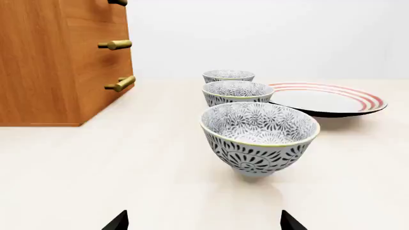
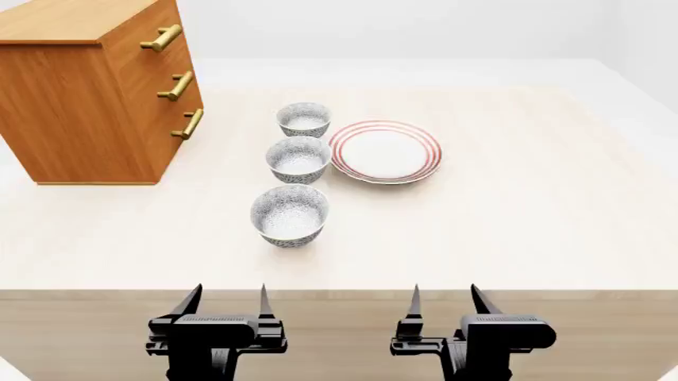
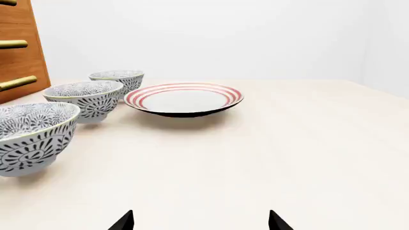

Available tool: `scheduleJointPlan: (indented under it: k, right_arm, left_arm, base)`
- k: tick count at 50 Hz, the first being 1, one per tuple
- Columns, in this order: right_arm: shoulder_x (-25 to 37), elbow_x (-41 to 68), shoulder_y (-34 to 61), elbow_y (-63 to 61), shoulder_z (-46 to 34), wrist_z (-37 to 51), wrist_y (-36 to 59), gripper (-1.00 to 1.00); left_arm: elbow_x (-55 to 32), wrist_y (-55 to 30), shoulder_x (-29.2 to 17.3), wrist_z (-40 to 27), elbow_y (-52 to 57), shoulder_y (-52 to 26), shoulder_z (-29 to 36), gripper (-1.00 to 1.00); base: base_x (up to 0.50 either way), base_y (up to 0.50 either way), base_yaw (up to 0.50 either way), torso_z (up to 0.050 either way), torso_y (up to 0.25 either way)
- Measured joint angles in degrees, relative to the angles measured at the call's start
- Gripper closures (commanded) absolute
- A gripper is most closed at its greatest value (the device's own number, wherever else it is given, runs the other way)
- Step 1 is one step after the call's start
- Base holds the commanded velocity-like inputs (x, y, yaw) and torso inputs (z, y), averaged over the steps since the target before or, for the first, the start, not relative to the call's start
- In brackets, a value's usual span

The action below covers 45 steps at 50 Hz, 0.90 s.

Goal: Stack the bowl in the middle on the bowl at the back.

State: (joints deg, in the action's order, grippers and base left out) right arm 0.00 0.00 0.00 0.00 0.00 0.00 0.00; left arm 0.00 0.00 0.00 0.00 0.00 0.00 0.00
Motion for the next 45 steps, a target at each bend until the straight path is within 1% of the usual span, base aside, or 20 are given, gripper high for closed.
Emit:
scheduleJointPlan:
  k: [10, 20, 26, 32, 38, 45]
  right_arm:
    - [1.13, 1.47, 0.02, -0.85, -1.30, 1.12, 1.48, -1.00]
    - [3.35, 3.01, 0.68, -7.32, -2.47, 2.01, 8.48, -1.00]
    - [5.35, 4.18, 2.60, -13.96, -2.48, 2.02, 15.95, -1.00]
    - [7.58, 5.99, 6.36, -21.03, -2.02, 1.50, 25.29, -1.00]
    - [10.52, 7.90, 11.90, -27.35, -1.57, 0.36, 35.06, -1.00]
    - [14.07, 10.06, 19.82, -32.46, -1.47, -1.63, 45.34, -1.00]
  left_arm:
    - [-0.77, 0.17, -1.26, -1.06, 0.16, -0.12, 1.43, -1.00]
    - [-1.52, -2.59, -3.95, -0.43, 3.61, -1.19, 3.30, -1.00]
    - [-2.31, -6.14, -6.32, 1.43, 7.78, -3.09, 4.30, -1.00]
    - [-4.03, -12.77, -8.74, 3.79, 12.92, -6.83, 4.83, -1.00]
    - [-6.02, -20.52, -10.83, 6.13, 16.76, -13.13, 5.25, -1.00]
    - [-7.47, -27.23, -12.53, 8.26, 18.16, -21.38, 6.00, -1.00]
  base:
    - [0.00, 0.00, 0.00, 0.000, 0.000]
    - [0.00, 0.00, 0.00, 0.000, 0.000]
    - [0.00, 0.00, 0.00, 0.000, 0.000]
    - [0.00, 0.00, 0.00, 0.000, 0.000]
    - [0.00, 0.00, 0.00, 0.000, 0.000]
    - [0.00, 0.00, 0.00, 0.000, 0.000]
